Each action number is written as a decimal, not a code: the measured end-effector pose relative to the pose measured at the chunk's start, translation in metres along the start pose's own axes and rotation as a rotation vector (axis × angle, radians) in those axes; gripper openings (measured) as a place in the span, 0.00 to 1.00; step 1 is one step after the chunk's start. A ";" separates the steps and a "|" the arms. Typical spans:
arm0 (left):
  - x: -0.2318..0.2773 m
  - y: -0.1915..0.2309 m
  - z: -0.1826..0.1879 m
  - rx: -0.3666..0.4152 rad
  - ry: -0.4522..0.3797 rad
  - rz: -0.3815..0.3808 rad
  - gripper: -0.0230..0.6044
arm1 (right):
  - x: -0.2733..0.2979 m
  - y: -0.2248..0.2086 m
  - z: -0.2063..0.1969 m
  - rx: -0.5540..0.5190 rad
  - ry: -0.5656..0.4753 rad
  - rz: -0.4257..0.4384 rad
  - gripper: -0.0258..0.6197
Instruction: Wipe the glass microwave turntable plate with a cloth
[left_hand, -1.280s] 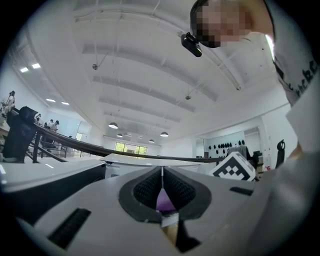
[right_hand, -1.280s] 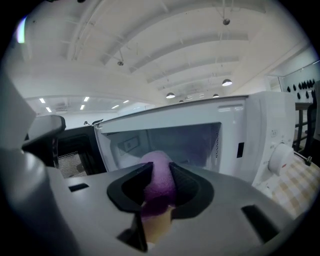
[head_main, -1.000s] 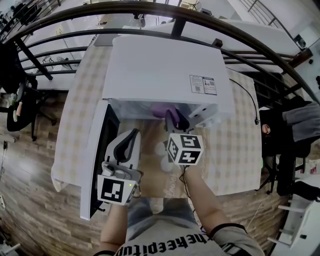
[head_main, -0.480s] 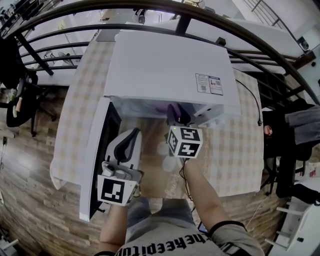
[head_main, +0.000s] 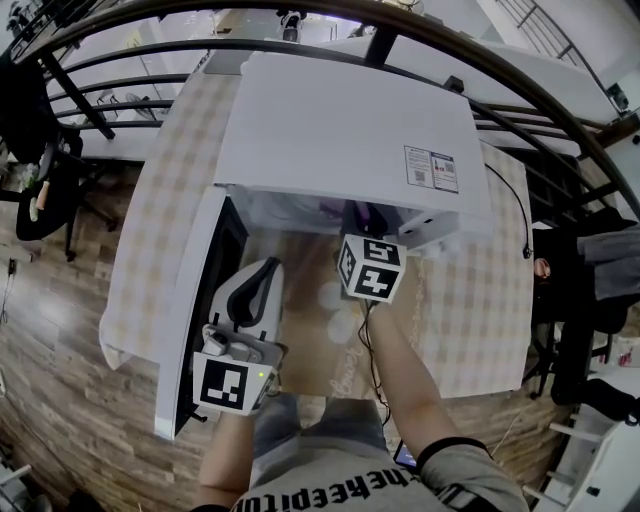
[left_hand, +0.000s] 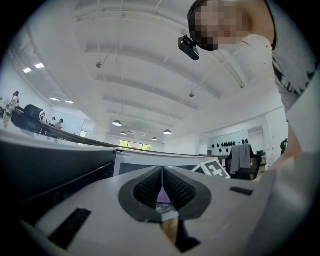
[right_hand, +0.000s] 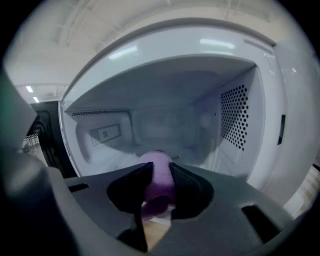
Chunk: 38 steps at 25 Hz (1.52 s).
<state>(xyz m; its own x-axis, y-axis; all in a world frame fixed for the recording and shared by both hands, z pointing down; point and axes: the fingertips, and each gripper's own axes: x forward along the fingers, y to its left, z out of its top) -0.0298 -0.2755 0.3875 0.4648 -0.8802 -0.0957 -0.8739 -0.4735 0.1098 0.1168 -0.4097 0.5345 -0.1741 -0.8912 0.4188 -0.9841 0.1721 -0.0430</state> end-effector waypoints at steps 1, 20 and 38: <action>0.000 0.000 0.003 0.002 -0.017 -0.001 0.06 | 0.003 0.001 -0.003 -0.017 0.017 0.001 0.20; -0.003 -0.002 -0.008 0.003 0.040 0.006 0.06 | 0.018 0.021 -0.021 -0.159 0.124 0.145 0.19; -0.002 -0.003 0.003 0.008 -0.005 -0.009 0.06 | 0.009 0.054 -0.025 -0.236 0.139 0.292 0.19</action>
<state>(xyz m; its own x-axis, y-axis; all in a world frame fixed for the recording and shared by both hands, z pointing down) -0.0280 -0.2724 0.3848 0.4720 -0.8758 -0.1013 -0.8709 -0.4810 0.1006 0.0626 -0.3979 0.5588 -0.4232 -0.7281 0.5393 -0.8562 0.5160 0.0247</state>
